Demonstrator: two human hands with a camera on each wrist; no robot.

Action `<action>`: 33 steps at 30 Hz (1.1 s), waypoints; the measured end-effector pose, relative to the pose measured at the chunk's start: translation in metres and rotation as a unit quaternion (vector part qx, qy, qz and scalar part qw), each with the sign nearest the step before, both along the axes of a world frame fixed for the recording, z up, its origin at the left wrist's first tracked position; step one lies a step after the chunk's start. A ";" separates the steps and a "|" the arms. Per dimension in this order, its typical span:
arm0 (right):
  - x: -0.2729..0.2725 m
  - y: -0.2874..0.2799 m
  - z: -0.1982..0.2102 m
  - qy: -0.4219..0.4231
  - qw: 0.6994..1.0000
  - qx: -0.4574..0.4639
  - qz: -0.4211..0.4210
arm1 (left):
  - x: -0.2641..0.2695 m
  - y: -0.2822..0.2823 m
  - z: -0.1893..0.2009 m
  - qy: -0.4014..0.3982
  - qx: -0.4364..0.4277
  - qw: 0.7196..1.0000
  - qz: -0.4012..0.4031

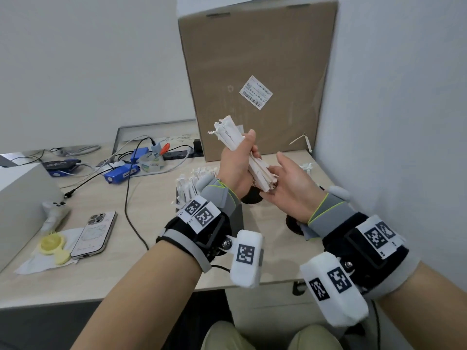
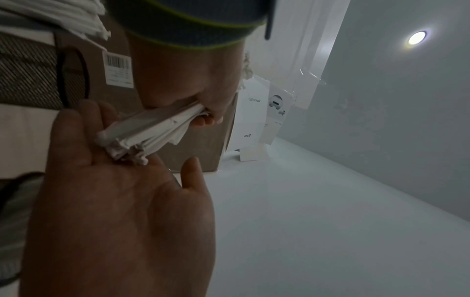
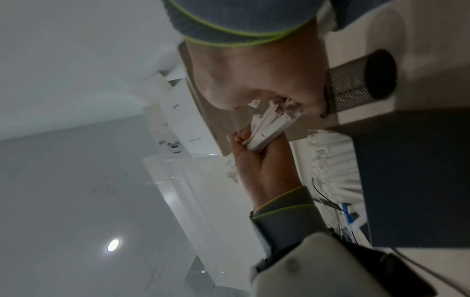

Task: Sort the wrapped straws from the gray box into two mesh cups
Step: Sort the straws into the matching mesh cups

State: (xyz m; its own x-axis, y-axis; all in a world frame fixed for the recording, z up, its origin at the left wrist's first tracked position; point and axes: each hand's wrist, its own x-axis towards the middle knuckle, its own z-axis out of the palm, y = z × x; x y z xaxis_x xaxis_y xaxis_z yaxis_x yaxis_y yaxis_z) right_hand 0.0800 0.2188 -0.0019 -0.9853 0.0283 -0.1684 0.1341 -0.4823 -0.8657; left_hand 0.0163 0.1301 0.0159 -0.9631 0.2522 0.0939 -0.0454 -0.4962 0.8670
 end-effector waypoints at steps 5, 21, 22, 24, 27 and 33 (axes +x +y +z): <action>0.027 0.053 0.014 0.022 0.965 0.242 -0.098 | 0.007 0.028 0.006 0.019 0.006 0.999 -0.025; 0.022 0.127 -0.034 -0.020 0.931 0.357 -0.064 | 0.023 0.102 -0.036 0.132 -0.210 0.968 0.039; 0.022 0.126 -0.035 -0.016 0.933 0.353 -0.068 | 0.023 0.103 -0.038 0.144 -0.221 0.964 0.041; 0.021 0.126 -0.038 -0.009 0.934 0.350 -0.074 | 0.023 0.107 -0.043 0.170 -0.227 0.958 0.045; 0.020 0.128 -0.040 0.008 0.931 0.348 -0.108 | 0.022 0.109 -0.049 0.182 -0.227 0.955 0.052; 0.010 0.121 -0.001 0.177 0.861 0.421 -0.225 | 0.022 0.109 -0.052 0.188 -0.238 0.952 0.050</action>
